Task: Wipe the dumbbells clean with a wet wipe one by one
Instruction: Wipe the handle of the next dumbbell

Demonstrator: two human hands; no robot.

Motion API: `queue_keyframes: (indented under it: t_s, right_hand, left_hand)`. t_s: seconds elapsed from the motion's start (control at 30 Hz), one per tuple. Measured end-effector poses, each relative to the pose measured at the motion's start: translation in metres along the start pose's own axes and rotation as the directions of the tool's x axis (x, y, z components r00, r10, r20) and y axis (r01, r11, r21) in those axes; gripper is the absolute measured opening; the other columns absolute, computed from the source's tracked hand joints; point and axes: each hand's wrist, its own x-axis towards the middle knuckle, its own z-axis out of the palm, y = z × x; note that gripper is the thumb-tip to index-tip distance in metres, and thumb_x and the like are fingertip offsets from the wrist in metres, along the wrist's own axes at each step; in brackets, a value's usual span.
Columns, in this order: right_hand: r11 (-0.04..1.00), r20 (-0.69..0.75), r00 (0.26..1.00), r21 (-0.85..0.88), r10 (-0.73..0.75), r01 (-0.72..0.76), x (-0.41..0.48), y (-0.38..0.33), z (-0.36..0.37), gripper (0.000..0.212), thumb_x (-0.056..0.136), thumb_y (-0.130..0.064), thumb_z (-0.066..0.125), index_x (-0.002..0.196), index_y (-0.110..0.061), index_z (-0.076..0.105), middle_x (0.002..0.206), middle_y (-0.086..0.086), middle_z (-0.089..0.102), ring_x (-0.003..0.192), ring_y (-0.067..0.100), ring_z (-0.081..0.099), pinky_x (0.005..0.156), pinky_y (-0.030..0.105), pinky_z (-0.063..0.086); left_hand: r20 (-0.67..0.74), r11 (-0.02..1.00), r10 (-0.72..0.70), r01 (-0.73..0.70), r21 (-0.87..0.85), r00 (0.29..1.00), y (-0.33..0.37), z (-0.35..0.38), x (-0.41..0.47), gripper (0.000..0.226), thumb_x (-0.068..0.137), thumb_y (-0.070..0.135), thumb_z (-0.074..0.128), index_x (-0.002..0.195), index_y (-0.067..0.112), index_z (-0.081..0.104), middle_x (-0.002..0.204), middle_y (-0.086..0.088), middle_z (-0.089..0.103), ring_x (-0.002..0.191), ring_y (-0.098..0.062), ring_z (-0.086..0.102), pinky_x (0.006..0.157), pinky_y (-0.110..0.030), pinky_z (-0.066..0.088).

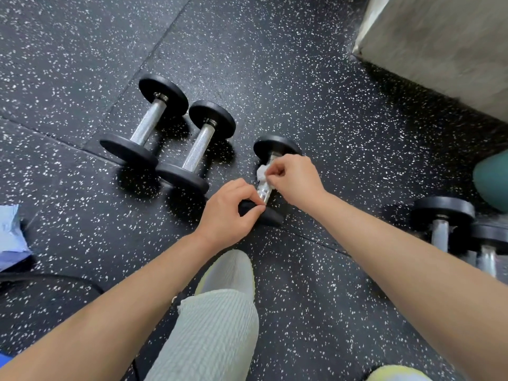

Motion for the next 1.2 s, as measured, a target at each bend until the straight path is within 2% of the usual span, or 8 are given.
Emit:
queue_keyframes:
  t_s: [0.1,0.17,0.33,0.4,0.63,0.87,1.1,1.2]
  right_hand:
    - [0.996,0.195,0.977,0.008,-0.084,0.084,-0.018,-0.004,0.003,0.012,0.081,-0.024,0.074,0.074,-0.033,0.074,0.072,-0.013,0.072,0.070,0.005,0.065,0.066,0.028,0.053]
    - [0.992,0.226,0.967,-0.009,-0.117,0.122,-0.022,-0.005,0.003,0.016,0.082,-0.025,0.074,0.070,-0.035,0.071,0.069,-0.014,0.070,0.068,0.004,0.064,0.063,0.026,0.048]
    - [0.998,-0.044,0.998,-0.041,-0.040,0.038,0.001,-0.002,-0.005,0.016,0.086,-0.019,0.068,0.086,-0.030,0.079,0.092,-0.011,0.074,0.082,0.011,0.066,0.074,0.027,0.052]
    - [0.998,-0.073,0.997,-0.061,-0.023,0.019,0.001,-0.003,-0.002,0.017,0.088,-0.019,0.066,0.090,-0.028,0.080,0.091,-0.009,0.074,0.079,0.012,0.065,0.070,0.025,0.048]
    - [0.986,0.224,0.965,-0.057,-0.140,0.156,-0.022,-0.008,0.000,0.012,0.083,-0.025,0.073,0.074,-0.033,0.074,0.072,-0.011,0.070,0.069,0.009,0.063,0.062,0.026,0.047]
    - [0.989,-0.155,0.987,-0.149,-0.030,0.007,0.006,-0.001,-0.004,0.020,0.092,-0.020,0.061,0.096,-0.025,0.080,0.098,-0.005,0.073,0.090,0.022,0.066,0.070,0.031,0.048]
    - [0.971,0.080,0.983,-0.160,-0.168,0.179,-0.027,-0.006,0.008,0.013,0.084,-0.024,0.069,0.089,-0.032,0.078,0.090,-0.003,0.074,0.083,0.025,0.068,0.067,0.032,0.052]
    - [0.979,-0.035,0.992,-0.167,-0.122,0.115,-0.014,-0.004,0.004,0.017,0.088,-0.024,0.064,0.092,-0.031,0.079,0.094,-0.005,0.074,0.084,0.023,0.068,0.070,0.033,0.054]
  left_hand:
    - [-0.004,1.000,0.003,-0.003,0.021,1.000,-0.001,-0.001,0.000,0.007,0.086,0.028,0.075,0.086,0.027,0.068,0.087,0.014,0.055,0.089,-0.009,0.055,0.080,-0.036,0.049]
    - [0.004,0.999,0.001,-0.002,0.033,1.000,0.000,-0.001,0.001,0.007,0.087,0.029,0.075,0.087,0.028,0.068,0.087,0.014,0.056,0.088,-0.009,0.055,0.080,-0.037,0.050]
    - [0.030,0.999,-0.010,0.009,0.044,1.000,0.001,0.000,0.003,0.012,0.088,0.028,0.078,0.087,0.030,0.067,0.089,0.013,0.058,0.090,-0.009,0.057,0.080,-0.038,0.051]
    - [0.029,0.999,-0.011,0.009,0.037,1.000,0.001,0.000,0.003,0.012,0.088,0.027,0.079,0.087,0.030,0.067,0.090,0.013,0.059,0.091,-0.009,0.058,0.081,-0.039,0.051]
    - [0.045,1.000,-0.030,0.030,-0.009,0.999,0.000,-0.001,0.002,0.014,0.087,0.027,0.081,0.089,0.030,0.068,0.092,0.016,0.060,0.095,-0.008,0.059,0.077,-0.031,0.048]
    - [0.045,1.000,-0.026,0.026,-0.001,0.999,0.002,-0.001,0.002,0.015,0.087,0.026,0.082,0.087,0.029,0.068,0.091,0.014,0.060,0.092,-0.009,0.059,0.080,-0.031,0.049]
    - [0.038,0.999,-0.039,0.041,-0.030,0.998,0.000,-0.001,0.002,0.015,0.085,0.024,0.083,0.086,0.027,0.069,0.090,0.012,0.060,0.091,-0.009,0.059,0.080,-0.032,0.049]
    - [0.042,0.998,-0.048,0.049,-0.027,0.998,0.002,0.000,0.002,0.015,0.086,0.024,0.083,0.086,0.028,0.068,0.091,0.011,0.060,0.092,-0.010,0.058,0.077,-0.032,0.048]
